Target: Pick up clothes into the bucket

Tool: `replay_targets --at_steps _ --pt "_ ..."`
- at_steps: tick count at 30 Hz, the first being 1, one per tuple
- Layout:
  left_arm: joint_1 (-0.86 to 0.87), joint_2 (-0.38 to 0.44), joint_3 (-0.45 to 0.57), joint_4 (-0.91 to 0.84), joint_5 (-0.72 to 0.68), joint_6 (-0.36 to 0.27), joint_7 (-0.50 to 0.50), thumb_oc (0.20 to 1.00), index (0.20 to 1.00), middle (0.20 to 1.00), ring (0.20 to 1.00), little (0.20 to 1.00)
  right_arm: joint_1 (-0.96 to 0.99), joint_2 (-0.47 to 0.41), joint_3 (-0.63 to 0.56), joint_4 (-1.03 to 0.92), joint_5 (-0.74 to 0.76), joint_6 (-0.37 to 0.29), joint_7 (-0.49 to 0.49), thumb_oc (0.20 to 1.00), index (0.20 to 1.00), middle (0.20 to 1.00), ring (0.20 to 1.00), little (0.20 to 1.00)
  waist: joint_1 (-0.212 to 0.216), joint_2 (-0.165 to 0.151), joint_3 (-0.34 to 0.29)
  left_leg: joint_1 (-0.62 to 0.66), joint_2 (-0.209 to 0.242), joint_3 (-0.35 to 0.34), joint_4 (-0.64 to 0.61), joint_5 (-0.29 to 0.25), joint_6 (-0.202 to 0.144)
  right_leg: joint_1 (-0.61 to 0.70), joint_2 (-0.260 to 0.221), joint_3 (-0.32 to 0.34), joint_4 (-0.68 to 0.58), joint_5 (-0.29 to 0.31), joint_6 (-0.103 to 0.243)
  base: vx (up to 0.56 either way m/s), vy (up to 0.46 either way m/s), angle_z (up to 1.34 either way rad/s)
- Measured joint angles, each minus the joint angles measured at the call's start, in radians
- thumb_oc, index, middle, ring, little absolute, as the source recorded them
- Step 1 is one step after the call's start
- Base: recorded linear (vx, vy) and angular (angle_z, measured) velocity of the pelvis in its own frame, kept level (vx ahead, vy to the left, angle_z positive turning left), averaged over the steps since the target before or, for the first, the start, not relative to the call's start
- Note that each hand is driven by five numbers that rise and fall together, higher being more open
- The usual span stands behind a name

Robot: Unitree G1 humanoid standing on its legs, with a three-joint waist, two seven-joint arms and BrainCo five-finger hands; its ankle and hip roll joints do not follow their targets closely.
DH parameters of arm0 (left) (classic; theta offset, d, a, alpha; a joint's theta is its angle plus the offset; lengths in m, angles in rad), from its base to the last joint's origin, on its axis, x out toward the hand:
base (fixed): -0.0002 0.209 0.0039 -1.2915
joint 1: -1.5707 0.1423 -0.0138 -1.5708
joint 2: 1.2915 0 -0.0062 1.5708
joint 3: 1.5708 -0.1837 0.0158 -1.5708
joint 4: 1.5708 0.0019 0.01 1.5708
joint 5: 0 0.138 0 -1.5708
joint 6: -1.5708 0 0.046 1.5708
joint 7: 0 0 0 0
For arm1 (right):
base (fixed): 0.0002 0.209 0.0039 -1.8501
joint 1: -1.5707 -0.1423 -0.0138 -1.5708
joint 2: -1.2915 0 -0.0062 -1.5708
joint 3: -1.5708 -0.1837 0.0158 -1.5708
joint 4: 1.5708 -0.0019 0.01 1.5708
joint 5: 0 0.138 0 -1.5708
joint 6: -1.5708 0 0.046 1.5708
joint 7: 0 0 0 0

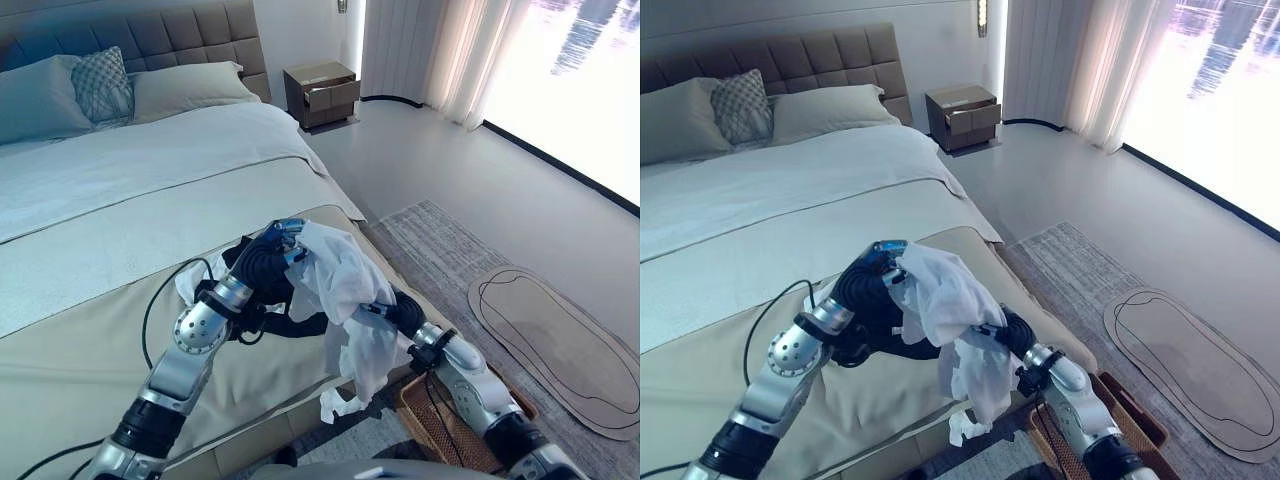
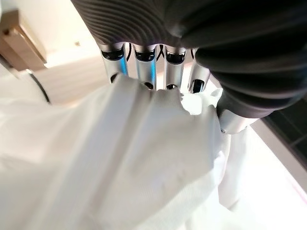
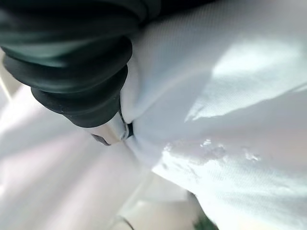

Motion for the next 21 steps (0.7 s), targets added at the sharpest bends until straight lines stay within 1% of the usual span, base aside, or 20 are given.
replay_targets --at_steps 2,4,5,6,7,8,9,10,11,12,15,16,18,20,21 --pt "0.014 -0.001 0.0 0.001 0.032 0.0 0.011 0.2 0.2 0.2 0.2 0.2 0.016 -0.002 -0.011 -0.005 -0.001 -0.007 -0.024 0.2 0.2 0.2 0.2 0.2 -0.005 0.0 0.0 0.0 0.001 0.001 0.0 0.0 0.0 -0.001 0.001 0.0 0.0 0.0 0.0 0.0 0.0 0.0" --pt "0.037 -0.02 0.001 0.013 0.033 0.0 0.024 0.2 0.2 0.2 0.2 0.2 0.038 -0.002 -0.024 -0.025 -0.003 -0.026 -0.059 0.2 0.2 0.2 0.2 0.2 -0.003 0.0 0.0 0.0 0.001 0.002 -0.002 0.0 0.0 -0.003 0.001 0.001 0.0 0.0 0.0 0.0 0.0 0.0" --pt "0.04 -0.039 0.001 0.037 0.04 0.0 0.04 0.2 0.2 0.2 0.2 0.2 0.048 0.0 -0.033 -0.039 -0.008 -0.029 -0.085 0.2 0.2 0.2 0.2 0.2 -0.014 -0.001 0.0 -0.001 0.002 0.003 -0.003 0.0 0.001 -0.004 0.002 0.003 0.0 0.0 0.0 0.0 0.0 0.0" --pt "0.048 -0.051 0.003 0.048 0.052 0.0 0.051 0.313 0.313 0.313 0.313 0.313 0.056 0.007 -0.048 -0.057 -0.015 -0.03 -0.101 0.2 0.2 0.2 0.2 0.2 -0.02 -0.001 0.0 -0.001 0.003 0.003 -0.004 0.0 0.001 -0.005 0.002 0.002 0.0 -0.001 -0.001 0.0 0.0 0.0" --pt "0.053 -0.057 0.003 0.05 0.052 0.0 0.056 0.31 0.31 0.31 0.31 0.31 0.056 0.01 -0.05 -0.061 -0.015 -0.035 -0.113 0.2 0.2 0.2 0.2 0.2 -0.025 -0.001 0.0 -0.001 0.003 0.003 -0.004 0.0 0.001 -0.005 0.002 0.002 0.0 -0.001 -0.001 0.0 0.0 0.0" --pt "0.056 -0.066 0.003 0.06 0.052 -0.001 0.06 0.219 0.219 0.219 0.219 0.219 0.057 0.016 -0.058 -0.064 -0.02 -0.048 -0.131 0.2 0.2 0.2 0.2 0.2 -0.028 -0.001 0.0 -0.001 0.003 0.004 -0.004 -0.001 0.002 -0.005 0.003 0.003 0.0 -0.001 -0.001 0.0 0.0 0.0" --pt "0.057 -0.073 0.003 0.069 0.052 -0.001 0.06 0.203 0.203 0.203 0.203 0.203 0.057 0.017 -0.062 -0.065 -0.022 -0.051 -0.14 0.2 0.2 0.2 0.2 0.2 -0.029 -0.001 0.0 -0.001 0.003 0.004 -0.005 -0.002 0.004 -0.006 0.003 0.003 0.0 -0.001 -0.001 0.0 0.0 0.0" --pt "0.059 -0.088 0.002 0.084 0.052 -0.002 0.06 0.385 0.385 0.385 0.385 0.385 0.066 0.021 -0.073 -0.074 -0.025 -0.057 -0.151 0.2 0.2 0.2 0.2 0.2 -0.029 0.0 0.0 -0.001 0.004 0.005 -0.005 -0.003 0.005 -0.006 0.003 0.004 0.0 -0.001 -0.001 0.0 0.0 0.0" --pt "0.06 -0.099 0.001 0.093 0.051 -0.003 0.062 0.385 0.385 0.385 0.385 0.385 0.073 0.022 -0.078 -0.082 -0.027 -0.06 -0.164 0.2 0.2 0.2 0.2 0.2 -0.031 0.0 0.0 -0.001 0.004 0.006 -0.006 -0.003 0.005 -0.007 0.004 0.004 0.0 -0.001 -0.001 -0.02 0.0 -0.04" --pt "0.06 -0.118 -0.01 0.128 0.05 -0.015 0.07 1.0 1.0 1.0 1.0 1.0 0.088 0.025 -0.101 -0.1 -0.04 -0.064 -0.191 0.2 0.2 0.2 0.2 0.2 -0.03 0.0 -0.001 -0.001 0.005 0.008 -0.006 -0.003 0.005 -0.009 0.004 0.007 0.0 -0.001 -0.001 -0.01 0.0 -0.04" --pt "0.073 -0.14 -0.015 0.216 0.034 -0.018 0.1 1.0 1.0 1.0 1.0 1.0 0.102 0.025 -0.181 -0.101 -0.055 -0.086 -0.273 0.2 0.2 0.2 0.2 0.2 -0.029 0.001 -0.001 -0.001 0.006 0.019 -0.011 -0.003 0.005 -0.016 0.005 0.017 0.0 -0.001 -0.001 0.0 0.001 -0.1" --pt "0.089 -0.131 -0.005 0.237 0.017 -0.016 0.122 1.0 1.0 1.0 1.0 1.0 0.109 0.022 -0.246 -0.097 -0.056 -0.092 -0.325 0.2 0.2 0.2 0.2 0.2 -0.029 0.001 -0.001 -0.001 0.007 0.026 -0.014 -0.003 0.005 -0.023 0.006 0.024 0.0 -0.001 -0.001 -0.04 0.005 -0.13" --pt "0.098 -0.134 0.005 0.301 0.009 -0.019 0.142 1.0 1.0 1.0 1.0 1.0 0.135 0.011 -0.345 -0.096 -0.062 -0.101 -0.385 0.2 0.2 0.2 0.2 0.2 -0.03 0.001 -0.001 0.003 0.006 0.028 -0.017 0.0 0.001 -0.022 0.005 0.026 0.0 -0.001 -0.001 -0.02 0.005 -0.07" --pt "0.106 -0.134 0.005 0.378 0.01 -0.013 0.15 1.0 1.0 1.0 1.0 1.0 0.153 -0.007 -0.42 -0.094 -0.09 -0.115 -0.44 0.2 0.2 0.2 0.2 0.2 -0.04 0.001 -0.001 0.003 0.006 0.03 -0.019 0.001 0.002 -0.024 0.005 0.027 0.0 -0.001 -0.001 -0.02 0.005 -0.02" --pt "0.112 -0.134 0.005 0.388 0.01 -0.012 0.15 1.0 1.0 1.0 1.0 1.0 0.153 -0.01 -0.433 -0.093 -0.093 -0.116 -0.452 0.2 0.2 0.2 0.2 0.2 -0.051 0.0 -0.001 0.003 0.007 0.031 -0.019 0.001 0.002 -0.025 0.005 0.028 0.0 -0.001 -0.001 0.0 0.0 0.0"
